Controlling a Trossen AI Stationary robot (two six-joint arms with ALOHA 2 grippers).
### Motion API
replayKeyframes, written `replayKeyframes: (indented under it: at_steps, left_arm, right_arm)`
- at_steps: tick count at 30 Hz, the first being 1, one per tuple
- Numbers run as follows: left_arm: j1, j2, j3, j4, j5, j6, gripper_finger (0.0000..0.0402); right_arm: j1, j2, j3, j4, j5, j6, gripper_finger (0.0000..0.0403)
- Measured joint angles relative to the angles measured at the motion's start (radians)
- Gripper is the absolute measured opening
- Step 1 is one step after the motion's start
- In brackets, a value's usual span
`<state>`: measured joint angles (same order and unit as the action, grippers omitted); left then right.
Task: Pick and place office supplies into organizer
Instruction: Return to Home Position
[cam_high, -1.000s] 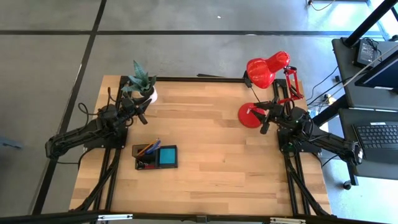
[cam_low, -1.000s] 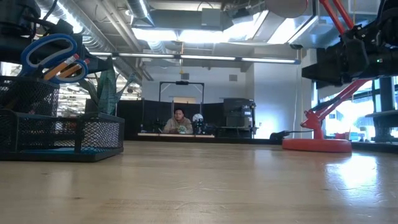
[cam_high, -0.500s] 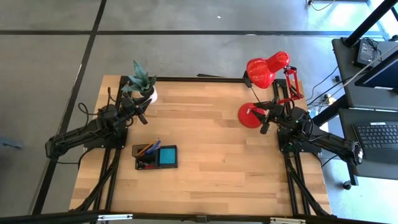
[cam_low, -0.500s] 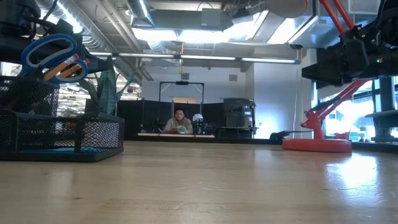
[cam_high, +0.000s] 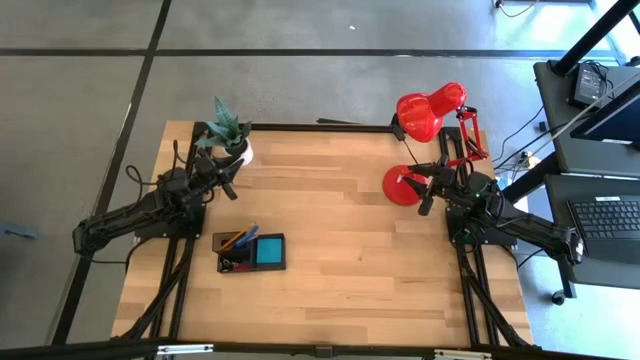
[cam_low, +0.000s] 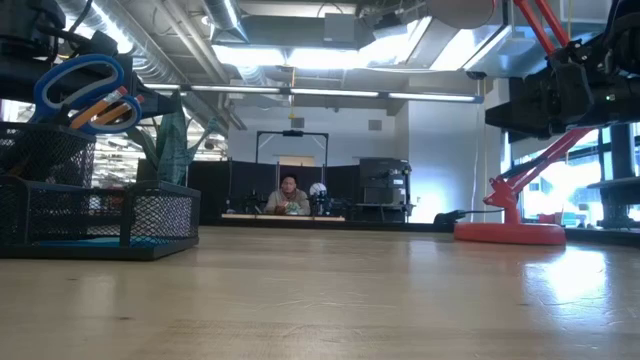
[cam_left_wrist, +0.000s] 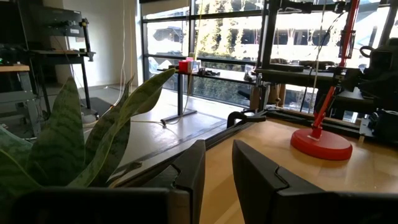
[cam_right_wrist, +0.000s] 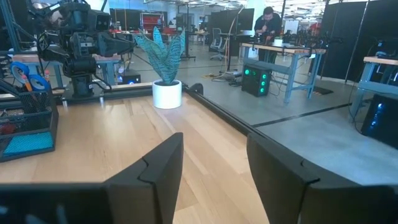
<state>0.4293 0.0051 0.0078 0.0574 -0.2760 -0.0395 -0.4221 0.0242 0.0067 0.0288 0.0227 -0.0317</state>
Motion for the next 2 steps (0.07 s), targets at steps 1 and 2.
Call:
replayKeyframes:
  at_steps: [1, 2]
  left_arm:
    - [0.0, 0.0, 0.0, 0.0, 0.0, 0.0, 0.0074]
    - [0.0, 0.0, 0.0, 0.0, 0.0, 0.0, 0.0074]
  right_arm:
    - [0.0, 0.0, 0.0, 0.0, 0.0, 0.001, 0.0181]
    - [0.0, 0.0, 0.0, 0.0, 0.0, 0.002, 0.0181]
